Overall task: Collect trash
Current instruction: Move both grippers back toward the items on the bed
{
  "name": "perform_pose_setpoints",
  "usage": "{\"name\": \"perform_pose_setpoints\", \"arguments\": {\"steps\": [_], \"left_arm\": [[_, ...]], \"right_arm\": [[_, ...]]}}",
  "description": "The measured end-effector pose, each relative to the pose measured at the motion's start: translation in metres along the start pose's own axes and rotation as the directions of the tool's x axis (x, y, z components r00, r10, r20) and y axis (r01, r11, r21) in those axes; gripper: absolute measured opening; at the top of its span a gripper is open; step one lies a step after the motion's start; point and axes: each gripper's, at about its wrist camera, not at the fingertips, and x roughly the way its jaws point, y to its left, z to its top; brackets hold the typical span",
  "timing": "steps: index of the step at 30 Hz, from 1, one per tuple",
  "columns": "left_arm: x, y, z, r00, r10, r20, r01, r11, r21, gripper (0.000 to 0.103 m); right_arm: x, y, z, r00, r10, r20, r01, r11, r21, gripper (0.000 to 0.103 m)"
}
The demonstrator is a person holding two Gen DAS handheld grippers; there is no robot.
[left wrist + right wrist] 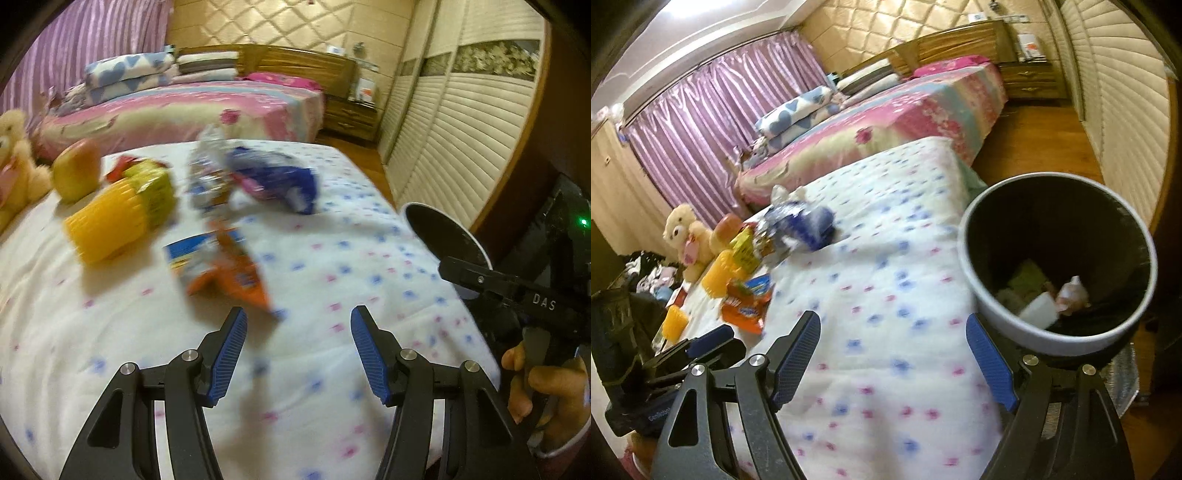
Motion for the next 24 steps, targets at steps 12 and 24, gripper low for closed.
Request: {"name": "perform_pose_setpoints", "arguments": {"steps": [12,24], "left_arm": [[-0.023,0.071,-0.014,0.993,0.114,-0.001,-0.114,0.985,-0.127,0.058],[-0.012,0.115,0.009,0.986,0.169,-0.007,-0.168,0.977,-0.133,0.058]], "right_arm": [[0.031,0.067,-0.022,0.991,0.107,-0.084,-0.116,0.988,-0.100,0.083],[0.060,0.128,-0.029,0.985,0.109,-0.133,-0.143,0.949,-0.283,0.083]]}}
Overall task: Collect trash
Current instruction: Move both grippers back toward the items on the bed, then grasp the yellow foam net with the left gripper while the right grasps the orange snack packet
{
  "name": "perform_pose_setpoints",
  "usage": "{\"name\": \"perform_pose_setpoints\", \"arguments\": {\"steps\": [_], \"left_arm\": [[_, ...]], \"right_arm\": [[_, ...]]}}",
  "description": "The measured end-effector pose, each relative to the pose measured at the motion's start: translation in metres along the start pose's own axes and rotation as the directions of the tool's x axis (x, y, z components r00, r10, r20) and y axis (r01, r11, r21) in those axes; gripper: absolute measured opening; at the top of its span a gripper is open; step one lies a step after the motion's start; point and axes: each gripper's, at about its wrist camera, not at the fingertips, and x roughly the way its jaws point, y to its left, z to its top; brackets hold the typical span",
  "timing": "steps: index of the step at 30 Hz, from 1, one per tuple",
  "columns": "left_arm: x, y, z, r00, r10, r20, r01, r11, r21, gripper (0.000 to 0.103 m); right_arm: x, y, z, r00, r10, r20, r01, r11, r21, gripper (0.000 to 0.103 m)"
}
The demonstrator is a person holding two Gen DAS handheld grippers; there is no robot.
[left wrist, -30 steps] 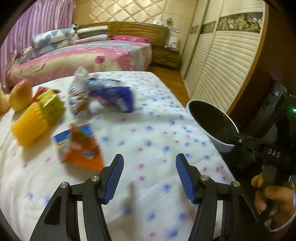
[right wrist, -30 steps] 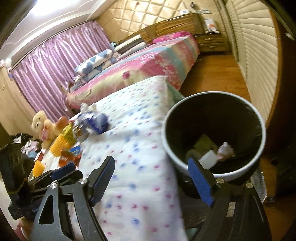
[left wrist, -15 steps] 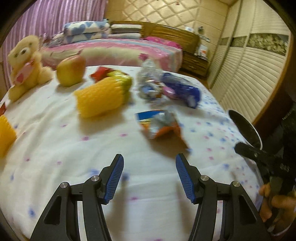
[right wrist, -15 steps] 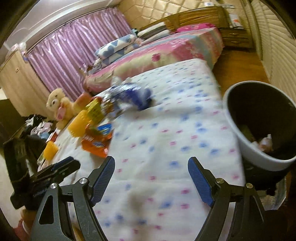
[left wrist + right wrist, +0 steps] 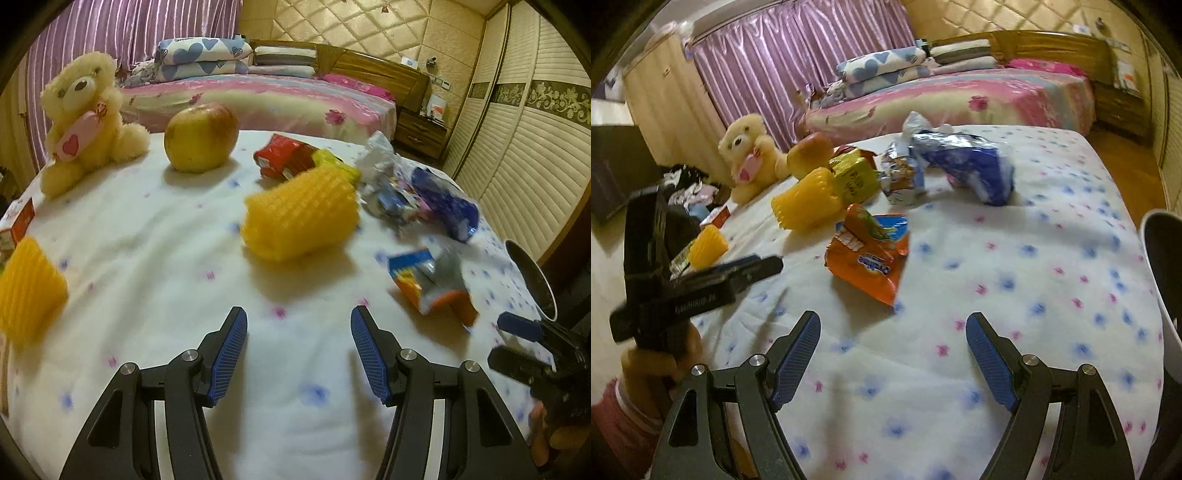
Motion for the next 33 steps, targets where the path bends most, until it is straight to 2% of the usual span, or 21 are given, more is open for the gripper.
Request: {"name": "perform_pose_setpoints", "arguments": {"steps": [7,12,13,14,15,16,17,20,25,33], "left_arm": [[0.028,0.006,0.025,1.000,0.012,-0.005,-0.011,0.999,0.035,0.058],[0.046,0.006,0.037,1.000,-0.005,-0.002,0.005,0.999,0.033,0.056],[0.047,0.005,0.038,1.000,-0.011,0.002,0.011,0.999,0.038,0.048],[0.048,0.004,0.038,1.000,-0.015,0.003,0.015,0.999,0.043,0.040],[0.050,0.002,0.037,1.000,-0.020,-0.002,0.020,0.999,0.050,0.028],[0.051,0.000,0.036,1.000,-0.022,-0.005,0.022,0.998,0.061,0.019],[0.051,0.000,0.035,1.000,-0.024,-0.003,0.024,0.998,0.064,0.018],[0.044,-0.003,0.031,0.999,-0.039,0.008,0.039,0.997,0.067,0.015],[0.029,-0.010,0.016,0.997,-0.077,0.002,0.077,0.996,0.054,0.014],[0.013,-0.047,0.001,0.988,-0.153,-0.028,0.155,0.982,0.110,0.014]], "right_arm": [[0.018,0.012,0.011,1.000,-0.010,-0.022,0.009,0.999,-0.048,0.082],[0.030,0.020,0.020,0.999,-0.032,-0.041,0.029,0.997,-0.077,0.080],[0.031,0.020,0.022,0.999,-0.035,-0.039,0.032,0.996,-0.082,0.072],[0.033,0.021,0.024,0.999,-0.040,-0.034,0.037,0.996,-0.086,0.056],[0.034,0.021,0.026,0.998,-0.045,-0.033,0.042,0.995,-0.088,0.046],[0.037,0.020,0.027,0.998,-0.049,-0.039,0.045,0.995,-0.087,0.019],[0.039,0.020,0.027,0.998,-0.047,-0.044,0.044,0.996,-0.083,0.006],[0.035,0.015,0.025,0.999,-0.035,-0.028,0.033,0.998,-0.062,0.002],[0.022,0.009,0.019,1.000,-0.025,-0.012,0.024,0.999,-0.041,0.002],[-0.006,-0.016,0.007,0.998,-0.055,0.012,0.055,0.998,0.019,0.001]]}}
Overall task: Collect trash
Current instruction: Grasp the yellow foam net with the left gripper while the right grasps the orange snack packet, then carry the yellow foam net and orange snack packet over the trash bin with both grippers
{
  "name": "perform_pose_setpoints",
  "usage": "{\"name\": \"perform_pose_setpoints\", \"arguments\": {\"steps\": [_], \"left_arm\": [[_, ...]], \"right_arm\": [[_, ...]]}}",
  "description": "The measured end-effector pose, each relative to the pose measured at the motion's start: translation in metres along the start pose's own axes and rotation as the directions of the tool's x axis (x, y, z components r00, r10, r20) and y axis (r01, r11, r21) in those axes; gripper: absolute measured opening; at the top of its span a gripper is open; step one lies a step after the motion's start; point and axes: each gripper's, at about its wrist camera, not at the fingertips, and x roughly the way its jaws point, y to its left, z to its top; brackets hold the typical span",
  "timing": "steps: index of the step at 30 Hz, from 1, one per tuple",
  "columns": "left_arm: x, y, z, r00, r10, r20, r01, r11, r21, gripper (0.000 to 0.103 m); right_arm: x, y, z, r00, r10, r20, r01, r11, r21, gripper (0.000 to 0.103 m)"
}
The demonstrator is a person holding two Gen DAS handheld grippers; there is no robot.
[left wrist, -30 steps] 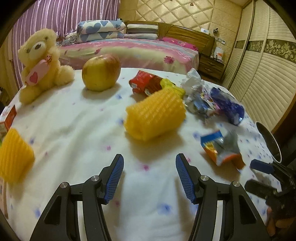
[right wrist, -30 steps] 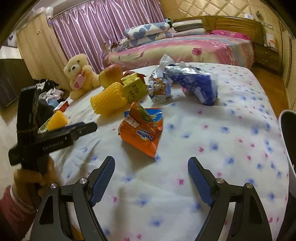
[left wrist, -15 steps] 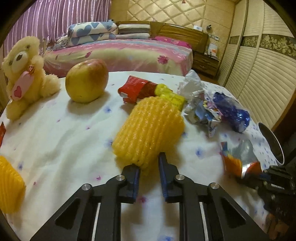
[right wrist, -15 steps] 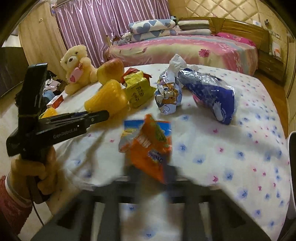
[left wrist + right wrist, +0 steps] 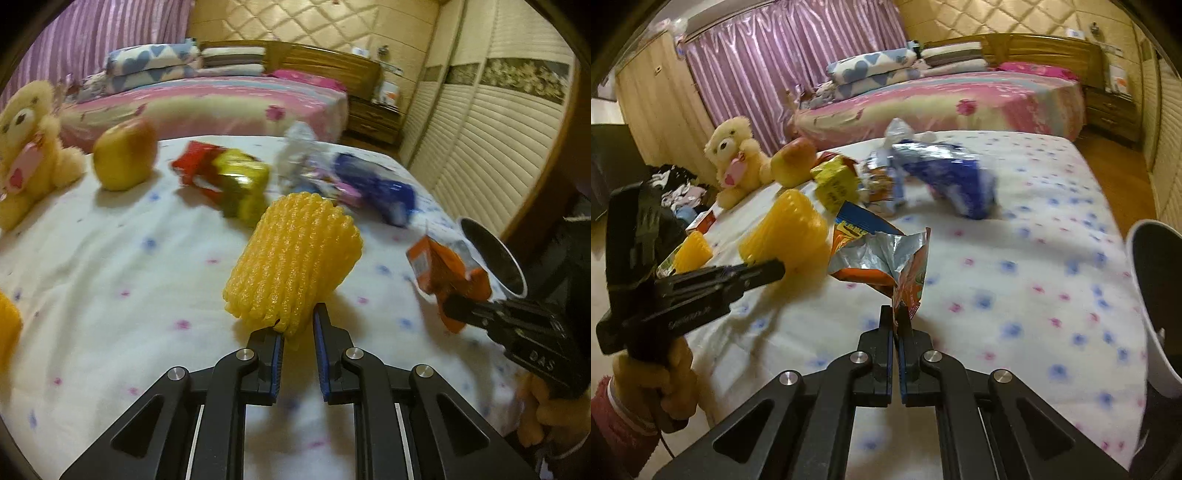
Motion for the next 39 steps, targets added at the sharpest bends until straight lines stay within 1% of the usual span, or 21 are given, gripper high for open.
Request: {"name": "perform_pose_setpoints", "arguments": {"steps": [5,10,20,30,39], "left_arm": [[0.002,-0.026,0.004,0.998,-0.063,-0.013,0.064,0.997,0.033,0.014],[0.008,-0.049,0.006,0.994,-0.104,-0.027,0.106,0.992,0.069,0.014],[0.026,-0.083,0.013,0.987,-0.150,-0.054,0.155,0.981,0.117,0.014],[0.057,-0.122,0.021,0.976,-0.196,-0.093,0.208,0.966,0.153,0.014],[0.077,-0.152,0.029,0.970,-0.216,-0.111,0.234,0.952,0.198,0.014]], "right_arm": [[-0.017,-0.018,-0.007,1.000,-0.022,0.021,0.022,0.999,0.039,0.001],[-0.031,-0.036,-0.014,0.998,-0.046,0.036,0.043,0.996,0.076,0.001],[-0.058,-0.073,-0.022,0.992,-0.109,0.065,0.098,0.985,0.145,0.001],[-0.083,-0.110,-0.029,0.982,-0.166,0.091,0.142,0.964,0.223,0.001],[-0.100,-0.140,-0.037,0.972,-0.215,0.096,0.180,0.942,0.284,0.001]]}}
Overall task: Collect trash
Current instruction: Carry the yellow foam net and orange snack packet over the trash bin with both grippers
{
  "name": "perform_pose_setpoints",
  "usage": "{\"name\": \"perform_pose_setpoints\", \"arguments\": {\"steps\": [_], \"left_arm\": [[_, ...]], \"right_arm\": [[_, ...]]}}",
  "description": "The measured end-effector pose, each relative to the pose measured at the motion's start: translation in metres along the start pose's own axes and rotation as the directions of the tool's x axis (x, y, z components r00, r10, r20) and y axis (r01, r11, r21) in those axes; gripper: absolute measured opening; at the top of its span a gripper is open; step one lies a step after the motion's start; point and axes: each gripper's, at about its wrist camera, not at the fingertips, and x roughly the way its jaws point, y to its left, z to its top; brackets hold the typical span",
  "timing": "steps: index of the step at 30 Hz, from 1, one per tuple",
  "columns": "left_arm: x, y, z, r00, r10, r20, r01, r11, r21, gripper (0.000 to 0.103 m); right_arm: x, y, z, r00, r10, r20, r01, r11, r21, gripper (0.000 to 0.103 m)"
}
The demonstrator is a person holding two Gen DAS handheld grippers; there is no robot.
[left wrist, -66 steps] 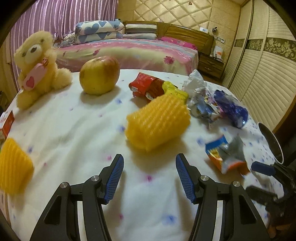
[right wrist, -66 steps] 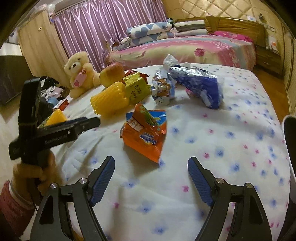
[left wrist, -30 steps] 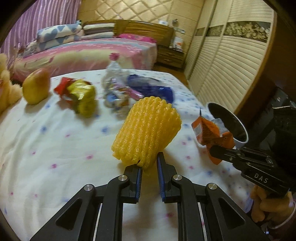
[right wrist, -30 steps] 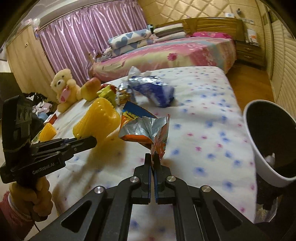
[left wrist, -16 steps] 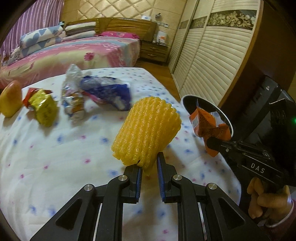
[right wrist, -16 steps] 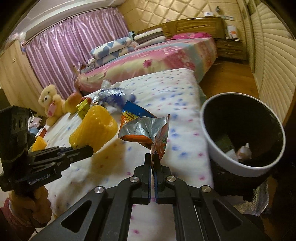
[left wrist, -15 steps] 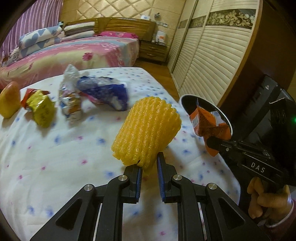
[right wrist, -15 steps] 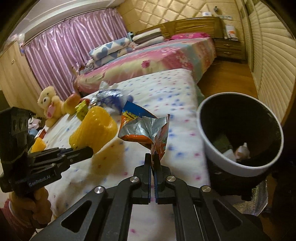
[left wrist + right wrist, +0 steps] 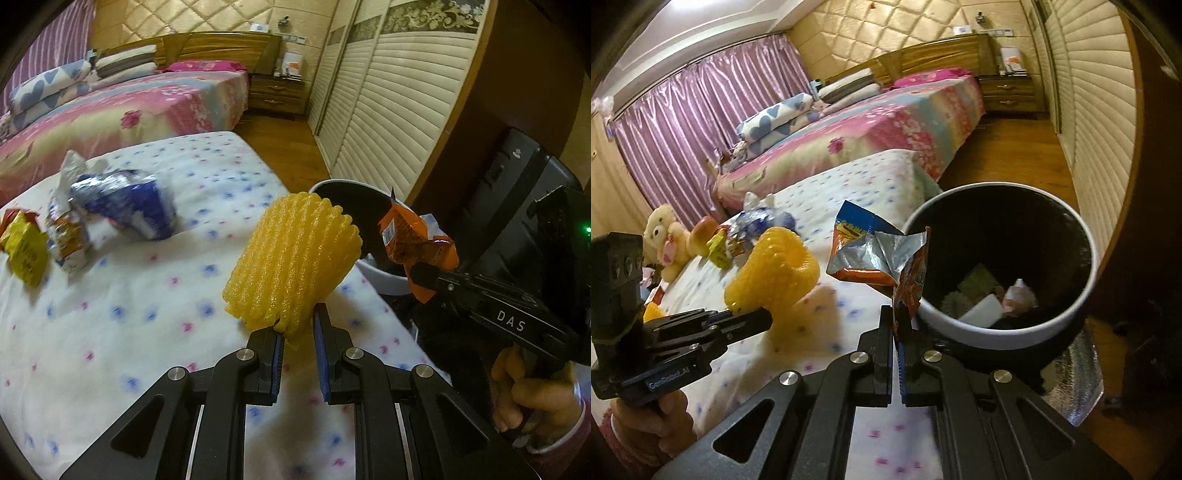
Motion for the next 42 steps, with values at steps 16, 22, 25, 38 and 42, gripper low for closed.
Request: {"name": "perform_pose_setpoints", "arguments": {"steps": [16,22,25,38,42], "left_arm": [[0.031,-0.033,0.020,0.999,-0.024,-0.024,0.025,0.998,0.053,0.014],[0.042,-0.040,0.028,0.999,-0.026,-0.032,0.028,0.997,0.066,0.014],[0.047,-0.044,0.032,0.999,-0.025,-0.034,0.028,0.997,0.077,0.014],[0.072,-0.054,0.050,0.999,-0.019,-0.048,0.024,0.995,0.098,0.014],[0.079,-0.058,0.055,0.998,-0.021,-0.053,0.026,0.995,0.101,0.014]], "right_arm": [[-0.009,-0.037,0.005,0.998,-0.056,0.013,0.055,0.997,0.051,0.002],[-0.007,-0.049,0.007,0.998,-0.068,0.011,0.067,0.995,0.070,0.002],[-0.005,-0.053,0.009,0.997,-0.072,0.009,0.071,0.995,0.076,0.002],[0.006,-0.071,0.022,0.996,-0.084,-0.004,0.084,0.992,0.095,0.002],[0.012,-0.077,0.027,0.996,-0.088,-0.018,0.090,0.991,0.098,0.002]]}}
